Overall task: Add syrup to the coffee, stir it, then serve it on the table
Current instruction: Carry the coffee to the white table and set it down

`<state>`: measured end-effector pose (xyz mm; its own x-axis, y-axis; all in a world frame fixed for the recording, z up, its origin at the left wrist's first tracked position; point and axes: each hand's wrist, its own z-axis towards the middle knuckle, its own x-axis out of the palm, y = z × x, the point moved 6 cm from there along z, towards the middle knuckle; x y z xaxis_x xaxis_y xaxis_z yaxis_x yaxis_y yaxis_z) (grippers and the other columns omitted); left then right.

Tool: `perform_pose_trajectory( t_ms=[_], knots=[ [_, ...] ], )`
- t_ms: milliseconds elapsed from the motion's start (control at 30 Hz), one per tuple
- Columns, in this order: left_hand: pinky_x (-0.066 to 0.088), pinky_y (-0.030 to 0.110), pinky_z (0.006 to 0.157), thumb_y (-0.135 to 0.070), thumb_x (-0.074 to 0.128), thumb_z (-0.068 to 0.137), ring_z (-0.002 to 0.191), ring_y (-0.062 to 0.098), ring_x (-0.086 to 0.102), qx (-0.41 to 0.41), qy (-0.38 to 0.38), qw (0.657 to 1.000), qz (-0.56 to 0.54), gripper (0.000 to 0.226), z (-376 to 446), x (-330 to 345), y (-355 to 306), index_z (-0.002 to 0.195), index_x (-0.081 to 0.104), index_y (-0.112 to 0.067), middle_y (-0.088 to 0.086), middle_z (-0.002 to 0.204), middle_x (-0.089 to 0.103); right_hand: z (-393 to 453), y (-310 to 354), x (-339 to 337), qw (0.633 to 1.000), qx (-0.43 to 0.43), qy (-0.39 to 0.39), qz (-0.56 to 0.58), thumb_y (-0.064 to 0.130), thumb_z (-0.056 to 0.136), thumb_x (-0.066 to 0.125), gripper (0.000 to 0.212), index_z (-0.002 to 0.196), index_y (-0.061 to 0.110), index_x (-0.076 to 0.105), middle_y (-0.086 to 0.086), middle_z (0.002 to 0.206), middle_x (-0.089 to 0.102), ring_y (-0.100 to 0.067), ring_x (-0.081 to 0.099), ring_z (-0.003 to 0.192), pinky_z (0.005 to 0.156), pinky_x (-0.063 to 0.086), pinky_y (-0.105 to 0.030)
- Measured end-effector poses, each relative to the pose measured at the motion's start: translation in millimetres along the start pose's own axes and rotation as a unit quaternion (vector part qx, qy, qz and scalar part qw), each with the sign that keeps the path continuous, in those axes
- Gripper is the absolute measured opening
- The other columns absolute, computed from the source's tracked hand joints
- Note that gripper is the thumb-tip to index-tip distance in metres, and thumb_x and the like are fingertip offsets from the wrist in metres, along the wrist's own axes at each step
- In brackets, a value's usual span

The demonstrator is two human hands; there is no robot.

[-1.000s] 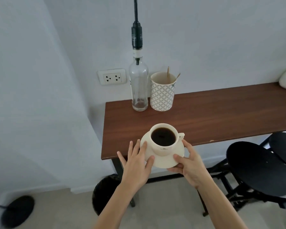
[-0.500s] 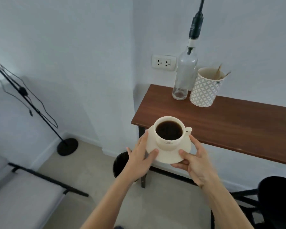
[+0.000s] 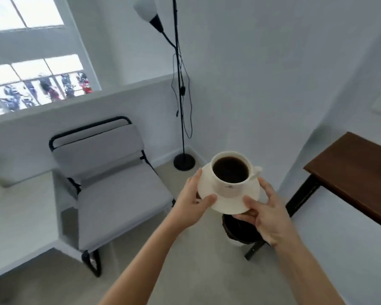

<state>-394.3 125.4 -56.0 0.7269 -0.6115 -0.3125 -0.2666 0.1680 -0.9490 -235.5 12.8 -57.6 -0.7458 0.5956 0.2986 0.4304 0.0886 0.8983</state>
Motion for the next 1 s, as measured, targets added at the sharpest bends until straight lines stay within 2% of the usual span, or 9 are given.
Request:
perform_pose_trajectory(
  t_ms=[67, 167, 300, 433, 533, 633, 733, 833, 1000],
  knots=[
    [0.053, 0.047, 0.103, -0.041, 0.069, 0.081, 0.127, 0.021, 0.056, -0.020, -0.037, 0.999, 0.001, 0.090, -19.4, -47.8, 16.4, 0.157, 0.022, -0.031, -0.007, 0.142, 0.042, 3.1, -17.0, 47.6, 0.999, 0.012, 0.032, -0.006, -0.010, 0.092, 0.057, 0.066, 0.146, 0.026, 0.041, -0.020, 0.121, 0.062, -0.038, 0.072, 0.090, 0.059, 0.065, -0.043],
    [0.052, 0.053, 0.102, -0.052, 0.067, 0.072, 0.128, 0.027, 0.057, -0.045, -0.084, 0.995, 0.007, 0.101, -48.8, -120.0, 46.8, 0.158, 0.019, -0.031, 0.000, 0.148, 0.041, 3.2, -47.0, 121.8, 0.997, 0.026, 0.066, -0.020, -0.011, 0.091, 0.057, 0.068, 0.147, 0.025, 0.041, -0.019, 0.123, 0.061, -0.033, 0.074, 0.082, 0.055, 0.064, -0.040],
    [0.054, 0.042, 0.096, -0.034, 0.071, 0.084, 0.125, 0.034, 0.057, -0.073, -0.132, 0.988, 0.024, 0.092, -87.8, -210.1, 83.7, 0.159, 0.017, -0.025, 0.006, 0.148, 0.037, -3.7, -87.8, 217.3, 0.992, 0.040, 0.116, -0.029, -0.012, 0.091, 0.057, 0.068, 0.147, 0.024, 0.041, -0.023, 0.126, 0.059, -0.035, 0.071, 0.080, 0.051, 0.063, -0.036],
    [0.057, 0.036, 0.090, -0.020, 0.068, 0.095, 0.119, 0.030, 0.058, -0.098, -0.181, 0.978, 0.017, 0.085, -131.0, -293.6, 119.4, 0.161, 0.014, -0.022, 0.008, 0.145, 0.037, -13.9, -127.5, 310.8, 0.985, 0.056, 0.158, -0.048, -0.012, 0.090, 0.058, 0.067, 0.145, 0.024, 0.042, -0.027, 0.128, 0.059, -0.025, 0.074, 0.065, 0.048, 0.061, -0.035],
    [0.056, 0.027, 0.083, -0.019, 0.068, 0.095, 0.119, 0.025, 0.057, -0.107, -0.217, 0.970, 0.003, 0.085, -163.6, -348.9, 138.8, 0.161, 0.014, -0.022, 0.006, 0.146, 0.038, -20.9, -156.4, 375.2, 0.973, 0.083, 0.208, -0.053, -0.013, 0.091, 0.057, 0.070, 0.148, 0.025, 0.039, -0.027, 0.135, 0.053, -0.034, 0.072, 0.076, 0.047, 0.061, -0.035],
    [0.057, 0.040, 0.097, -0.016, 0.068, 0.094, 0.126, 0.026, 0.055, -0.113, -0.255, 0.960, -0.012, 0.082, -192.2, -397.0, 156.7, 0.159, 0.019, -0.023, 0.002, 0.146, 0.039, -25.4, -184.1, 432.3, 0.961, 0.110, 0.243, -0.074, -0.012, 0.091, 0.057, 0.073, 0.148, 0.029, 0.036, -0.029, 0.135, 0.051, -0.040, 0.067, 0.086, 0.048, 0.061, -0.036],
    [0.054, 0.051, 0.101, -0.013, 0.070, 0.092, 0.128, 0.030, 0.055, -0.140, -0.305, 0.942, -0.030, 0.084, -216.3, -440.4, 182.0, 0.159, 0.021, -0.024, 0.000, 0.147, 0.038, -27.1, -209.3, 486.2, 0.946, 0.131, 0.282, -0.095, -0.011, 0.092, 0.056, 0.072, 0.147, 0.031, 0.035, -0.028, 0.132, 0.052, -0.037, 0.069, 0.085, 0.050, 0.062, -0.037],
    [0.055, 0.047, 0.101, -0.010, 0.071, 0.092, 0.131, 0.030, 0.055, -0.159, -0.344, 0.924, -0.047, 0.086, -233.8, -479.6, 208.3, 0.160, 0.019, -0.020, -0.002, 0.153, 0.034, -25.2, -235.1, 537.0, 0.930, 0.154, 0.317, -0.106, -0.010, 0.093, 0.055, 0.070, 0.146, 0.033, 0.036, -0.027, 0.130, 0.053, -0.036, 0.070, 0.082, 0.049, 0.062, -0.036],
    [0.055, 0.043, 0.101, -0.011, 0.072, 0.092, 0.129, 0.028, 0.055, -0.175, -0.389, 0.903, -0.057, 0.085, -247.0, -548.3, 250.9, 0.160, 0.021, -0.019, -0.011, 0.142, 0.035, -11.0, -277.6, 618.6, 0.902, 0.177, 0.372, -0.125, -0.006, 0.095, 0.053, 0.067, 0.145, 0.034, 0.037, -0.028, 0.130, 0.054, -0.040, 0.069, 0.089, 0.051, 0.063, -0.037]
  ],
)
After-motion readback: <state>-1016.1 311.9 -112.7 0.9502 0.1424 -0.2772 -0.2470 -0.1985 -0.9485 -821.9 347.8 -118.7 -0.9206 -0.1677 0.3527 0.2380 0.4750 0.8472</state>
